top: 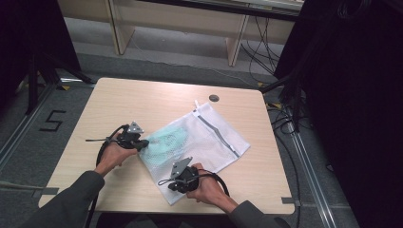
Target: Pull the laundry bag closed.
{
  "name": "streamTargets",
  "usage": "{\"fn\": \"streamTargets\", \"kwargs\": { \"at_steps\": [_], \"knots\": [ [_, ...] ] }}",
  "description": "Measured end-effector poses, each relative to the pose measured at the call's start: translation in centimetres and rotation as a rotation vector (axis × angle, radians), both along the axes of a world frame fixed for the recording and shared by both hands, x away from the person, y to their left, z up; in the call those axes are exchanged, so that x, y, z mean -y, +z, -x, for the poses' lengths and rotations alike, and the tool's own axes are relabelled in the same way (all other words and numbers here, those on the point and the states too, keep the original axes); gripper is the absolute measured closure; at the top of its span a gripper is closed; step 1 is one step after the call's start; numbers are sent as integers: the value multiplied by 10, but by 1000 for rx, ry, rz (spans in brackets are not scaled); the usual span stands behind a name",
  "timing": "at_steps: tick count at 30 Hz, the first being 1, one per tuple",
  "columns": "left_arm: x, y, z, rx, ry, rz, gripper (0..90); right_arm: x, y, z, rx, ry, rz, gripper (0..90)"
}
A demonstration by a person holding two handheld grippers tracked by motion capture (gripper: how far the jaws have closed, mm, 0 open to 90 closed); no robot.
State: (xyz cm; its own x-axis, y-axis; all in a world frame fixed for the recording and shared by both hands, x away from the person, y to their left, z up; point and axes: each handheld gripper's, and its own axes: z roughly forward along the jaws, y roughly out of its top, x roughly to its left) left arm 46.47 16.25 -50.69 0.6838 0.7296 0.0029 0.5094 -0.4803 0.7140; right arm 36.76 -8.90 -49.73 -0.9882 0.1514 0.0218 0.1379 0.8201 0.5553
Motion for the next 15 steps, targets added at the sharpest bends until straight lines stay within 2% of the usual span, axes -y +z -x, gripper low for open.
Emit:
{"fn": "streamTargets", "kwargs": {
  "at_steps": [3,5,6,7,10,11,12,13,14,15],
  "knots": [
    [1,5,3,29,-13,-19,896,-2,0,2,-8,-13,1,900],
    [2,9,6,41,-22,-12,896,-1,0,0,4,10,-2,900],
    [3,11,8,48,-21,-3,896,-1,1,3,-24,-26,4,900],
    [5,13,12,55,-20,18,896,3,3,-1,-20,-25,-27,900],
    [8,19,23,52,-36,65,896,8,8,-6,-1,-30,-47,900],
    [9,25,32,47,-44,115,896,17,14,-10,-5,-85,-58,900],
    [9,25,32,47,-44,115,896,17,14,-10,-5,-85,-58,900],
    [9,28,36,51,-50,142,896,22,16,-15,10,-90,-68,900],
    [10,29,40,42,-34,201,895,28,17,-20,24,-104,-75,900],
    [9,31,43,22,-41,229,895,34,18,-24,29,-118,-77,900]
  ]
}}
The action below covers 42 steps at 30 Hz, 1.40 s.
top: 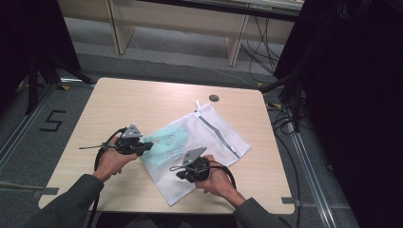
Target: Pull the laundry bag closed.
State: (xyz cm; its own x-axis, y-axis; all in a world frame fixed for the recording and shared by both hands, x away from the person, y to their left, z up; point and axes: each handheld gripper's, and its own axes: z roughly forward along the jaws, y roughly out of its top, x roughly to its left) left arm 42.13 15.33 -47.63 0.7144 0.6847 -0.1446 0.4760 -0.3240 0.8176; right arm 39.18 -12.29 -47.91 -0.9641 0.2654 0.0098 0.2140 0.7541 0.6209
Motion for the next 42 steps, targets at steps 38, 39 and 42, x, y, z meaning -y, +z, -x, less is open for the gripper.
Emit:
{"fn": "streamTargets", "kwargs": {
  "at_steps": [38,39,42],
  "knots": [
    [23,-36,31,-119,-142,-153,894,101,-10,-46,16,-268,177,900],
    [22,-36,30,-120,-139,-149,894,98,-9,-44,2,-267,179,900],
    [17,-35,26,-105,-114,-178,894,95,-9,-42,4,-240,178,900]
  ]
}}
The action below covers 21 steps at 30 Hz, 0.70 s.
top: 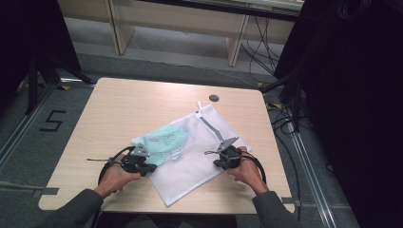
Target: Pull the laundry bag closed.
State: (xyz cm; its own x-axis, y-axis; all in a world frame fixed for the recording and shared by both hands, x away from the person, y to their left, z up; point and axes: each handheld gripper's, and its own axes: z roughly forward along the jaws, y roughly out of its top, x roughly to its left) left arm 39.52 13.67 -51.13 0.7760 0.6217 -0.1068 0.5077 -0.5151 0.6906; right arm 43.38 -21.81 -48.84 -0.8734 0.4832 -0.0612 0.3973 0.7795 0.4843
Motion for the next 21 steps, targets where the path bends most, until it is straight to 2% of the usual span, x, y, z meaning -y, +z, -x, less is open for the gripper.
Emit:
{"fn": "streamTargets", "kwargs": {
  "at_steps": [1,7,8,9,10,11,12,14,16,17,21],
  "knots": [
    [-3,1,-2,6,-15,-21,894,-2,0,1,-2,4,-2,900],
    [-11,1,-8,-7,14,-10,894,-10,0,6,-18,27,2,900],
    [-15,1,-11,-6,29,-14,893,-13,0,7,-10,63,-1,900],
    [-15,1,-11,-6,29,-14,893,-13,0,7,-10,63,-1,900],
    [-18,1,-12,-8,31,-15,893,-16,0,9,-28,44,-4,900],
    [-20,1,-14,-8,39,-15,893,-18,0,9,-17,73,-1,900],
    [-22,2,-15,-1,40,-25,893,-21,0,12,-22,67,-2,900],
    [-25,2,-16,-10,51,-29,893,-28,0,15,-15,112,1,900],
    [-29,3,-18,-14,59,-37,892,-34,0,18,-18,130,4,900],
    [-32,4,-19,-9,49,-55,892,-34,0,18,-18,130,4,900],
    [-38,4,-22,-17,74,-58,892,-42,0,22,-19,152,1,900]
  ]
}}
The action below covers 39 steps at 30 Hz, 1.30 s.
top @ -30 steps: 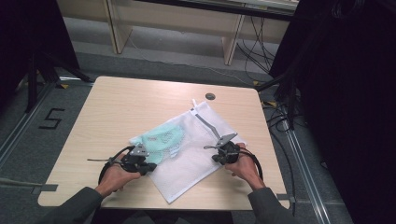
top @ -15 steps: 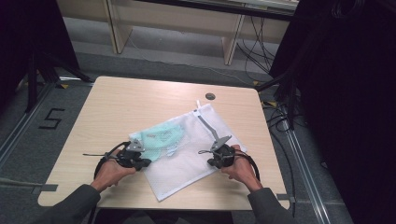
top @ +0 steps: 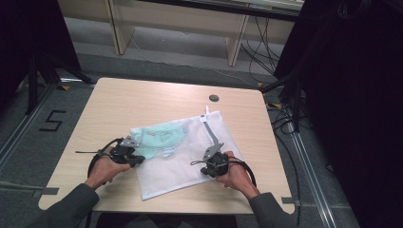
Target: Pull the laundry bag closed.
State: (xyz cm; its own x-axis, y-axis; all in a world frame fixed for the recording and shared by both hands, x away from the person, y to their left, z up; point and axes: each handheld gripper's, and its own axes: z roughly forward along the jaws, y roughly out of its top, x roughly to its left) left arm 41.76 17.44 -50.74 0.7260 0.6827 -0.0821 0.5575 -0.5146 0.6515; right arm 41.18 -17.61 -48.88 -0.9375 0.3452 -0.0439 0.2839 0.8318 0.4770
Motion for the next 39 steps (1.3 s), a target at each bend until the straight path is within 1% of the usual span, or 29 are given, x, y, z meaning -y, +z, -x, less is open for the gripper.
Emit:
{"fn": "streamTargets", "kwargs": {
  "at_steps": [1,3,5,6,7,8,9,10,11,13,14,15,16,17,18,19,20,22,25,27,28,29,31,32,33,34,36,37,39],
  "knots": [
    [-4,1,-2,-1,-2,-11,891,-4,0,2,2,16,0,900],
    [-8,1,-3,-6,-1,-11,890,-8,0,4,5,28,1,900],
    [-9,1,-3,-5,8,-10,888,-13,0,7,-6,41,4,900],
    [-11,2,-4,2,-1,-24,888,-13,0,7,-6,41,4,900],
    [-12,2,-4,-2,11,-24,889,-16,0,9,-9,50,6,900],
    [-13,1,-4,0,11,-24,888,-19,0,11,1,67,10,900],
    [-16,2,-5,-10,6,-31,889,-25,0,15,-27,67,8,900],
    [-17,2,-6,-6,4,-33,889,-25,0,15,-27,67,8,900],
    [-18,2,-6,-14,17,-18,889,-26,0,15,-17,79,6,900],
    [-23,3,-6,-23,9,-32,889,-31,-1,16,0,99,-2,900],
    [-23,3,-6,-23,9,-32,889,-31,-1,16,0,99,-2,900],
    [-23,2,-6,-21,21,-15,889,-35,-1,19,-4,104,1,900],
    [-25,2,-6,-26,19,-24,889,-37,-1,19,-4,109,-3,900],
    [-26,2,-7,-18,19,-21,889,-37,-1,19,-4,109,-3,900],
    [-28,3,-7,-30,19,-28,889,-39,-1,20,2,123,-3,900],
    [-28,3,-7,-24,15,-27,889,-41,-1,21,-1,121,-3,900],
    [-29,2,-7,-32,24,-18,889,-45,-1,23,5,135,-4,900],
    [-30,3,-6,-31,28,-24,889,-46,-2,24,-2,132,-8,900],
    [-31,3,-6,-26,25,-34,889,-50,-2,26,8,148,-8,900],
    [-31,3,-7,-22,23,-31,888,-54,-2,29,-3,147,-14,900],
    [-30,2,-6,-11,46,-18,888,-54,-2,29,-3,147,-14,900],
    [-32,3,-7,-29,33,-32,888,-55,-2,30,-3,147,-10,900],
    [-33,3,-7,-23,31,-31,887,-58,-3,30,7,167,-15,900],
    [-32,1,-7,-20,49,-12,887,-59,-3,31,4,169,-18,900],
    [-32,1,-7,-20,49,-12,887,-59,-3,31,4,169,-18,900],
    [-34,2,-8,-21,41,-32,887,-60,-3,32,-3,164,-18,900],
    [-35,3,-8,-9,35,-43,886,-62,-3,34,-1,165,-16,900],
    [-36,2,-8,-20,45,-32,886,-63,-3,34,7,181,-18,900],
    [-38,2,-8,-21,59,-30,886,-63,-2,34,2,169,-25,900]
  ]
}}
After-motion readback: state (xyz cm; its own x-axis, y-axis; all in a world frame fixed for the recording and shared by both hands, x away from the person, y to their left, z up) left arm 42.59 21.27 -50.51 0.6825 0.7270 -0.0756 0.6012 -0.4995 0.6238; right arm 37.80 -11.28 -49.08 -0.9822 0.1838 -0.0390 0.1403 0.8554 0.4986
